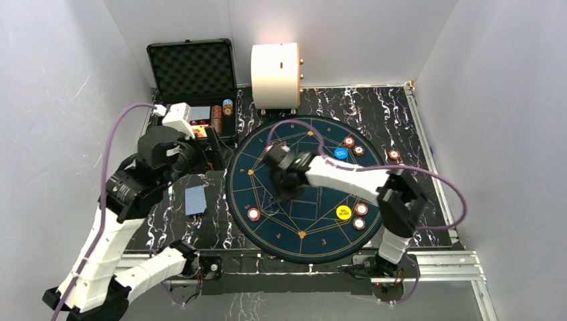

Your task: Distribute texas hold em gaming equipment

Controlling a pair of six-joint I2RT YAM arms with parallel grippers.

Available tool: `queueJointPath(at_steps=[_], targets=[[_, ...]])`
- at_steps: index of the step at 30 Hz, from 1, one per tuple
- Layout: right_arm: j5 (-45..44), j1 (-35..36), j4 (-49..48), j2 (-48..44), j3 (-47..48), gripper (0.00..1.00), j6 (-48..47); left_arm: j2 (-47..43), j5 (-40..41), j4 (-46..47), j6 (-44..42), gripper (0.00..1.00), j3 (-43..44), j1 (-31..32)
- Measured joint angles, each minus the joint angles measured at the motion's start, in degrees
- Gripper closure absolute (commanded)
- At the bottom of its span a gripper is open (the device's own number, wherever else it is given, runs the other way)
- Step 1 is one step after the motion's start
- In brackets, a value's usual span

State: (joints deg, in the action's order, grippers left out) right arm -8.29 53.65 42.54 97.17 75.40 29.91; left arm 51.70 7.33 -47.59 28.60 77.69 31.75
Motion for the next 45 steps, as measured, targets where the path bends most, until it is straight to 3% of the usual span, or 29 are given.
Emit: queueJointPath(at_steps=[4, 8, 17, 27, 35, 41, 43, 45], targets=[[-1.05, 12.74, 0.87, 7.78, 4.09, 0.72, 3.15, -1.60, 1.77, -1.77, 1.07, 0.02, 2.64, 0.00], [-1.25, 20.15, 1.29, 13.25, 6.36, 0.72, 4.68, -2.93, 2.64, -3.67, 2.12, 0.02, 2.86, 0.00], [-2.12, 20.98, 0.74, 17.66, 8.61, 0.69, 5.88, -2.78, 2.82, -4.66, 2.36, 0.02, 3.08, 0.00], [-3.80, 21.00, 1.86, 19.04, 10.49, 0.26, 6.40, -2.32, 2.97, -5.18, 1.16, 0.02, 4.46, 0.00], [-5.86, 20.87, 7.98, 17.81, 14.86, 0.13, 7.54, -1.86, 3.19, -4.66, -1.60, 0.02, 4.44, 0.00], [-10.45, 16.13, 13.33, 4.11, 17.09, 0.10, 7.80, -1.09, 3.69, -1.73, -5.14, 0.02, 4.24, 0.00], [-11.15, 9.18, 13.53, -2.62, 14.64, 0.08, 7.67, -0.92, 3.61, -0.02, -6.21, 0.02, 3.21, 0.00], [-11.47, -2.40, 12.90, -9.33, 10.93, 0.05, 6.99, -0.50, 2.69, 2.01, -6.99, 0.02, 1.36, 0.00]])
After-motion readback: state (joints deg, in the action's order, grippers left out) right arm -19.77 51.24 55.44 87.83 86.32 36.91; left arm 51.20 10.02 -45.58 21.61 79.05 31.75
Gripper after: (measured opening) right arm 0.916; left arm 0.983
